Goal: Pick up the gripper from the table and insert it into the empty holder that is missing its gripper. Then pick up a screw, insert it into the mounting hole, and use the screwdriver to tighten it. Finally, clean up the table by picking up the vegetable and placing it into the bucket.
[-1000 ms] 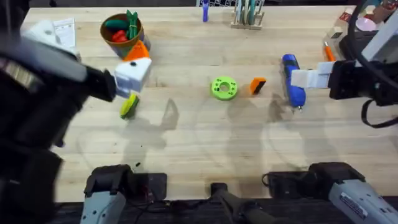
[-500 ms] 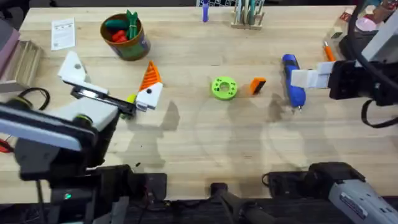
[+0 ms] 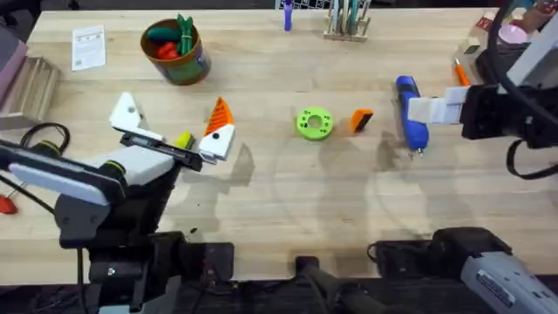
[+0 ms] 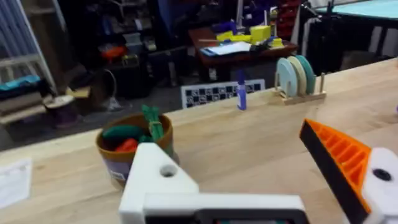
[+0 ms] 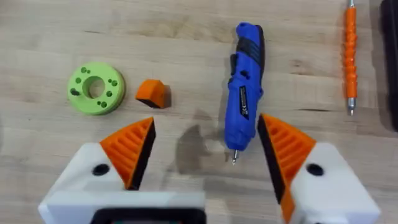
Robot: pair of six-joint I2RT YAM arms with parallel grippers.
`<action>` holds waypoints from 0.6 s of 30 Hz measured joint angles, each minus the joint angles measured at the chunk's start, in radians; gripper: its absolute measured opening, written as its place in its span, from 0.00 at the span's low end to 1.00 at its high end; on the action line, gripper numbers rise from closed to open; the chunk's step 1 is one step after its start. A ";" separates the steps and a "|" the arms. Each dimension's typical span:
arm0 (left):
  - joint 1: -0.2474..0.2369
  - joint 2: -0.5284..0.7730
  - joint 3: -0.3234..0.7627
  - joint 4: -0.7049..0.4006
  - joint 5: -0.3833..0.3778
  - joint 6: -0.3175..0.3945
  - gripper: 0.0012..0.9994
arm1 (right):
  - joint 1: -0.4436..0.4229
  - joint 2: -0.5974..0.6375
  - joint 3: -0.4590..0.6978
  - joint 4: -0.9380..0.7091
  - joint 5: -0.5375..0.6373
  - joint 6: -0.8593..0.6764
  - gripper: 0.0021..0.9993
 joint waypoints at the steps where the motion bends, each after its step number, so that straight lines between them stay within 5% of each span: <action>1: -0.004 0.000 0.000 -0.011 0.000 -0.010 0.99 | 0.000 0.000 0.000 0.000 0.000 0.000 0.99; 8: -0.009 0.000 0.000 -0.143 0.037 -0.045 0.99 | 0.000 0.000 0.000 0.000 0.000 0.000 0.99; 18: -0.009 0.000 0.000 -0.151 0.087 -0.005 0.99 | 0.000 0.000 0.000 0.000 0.000 0.000 0.99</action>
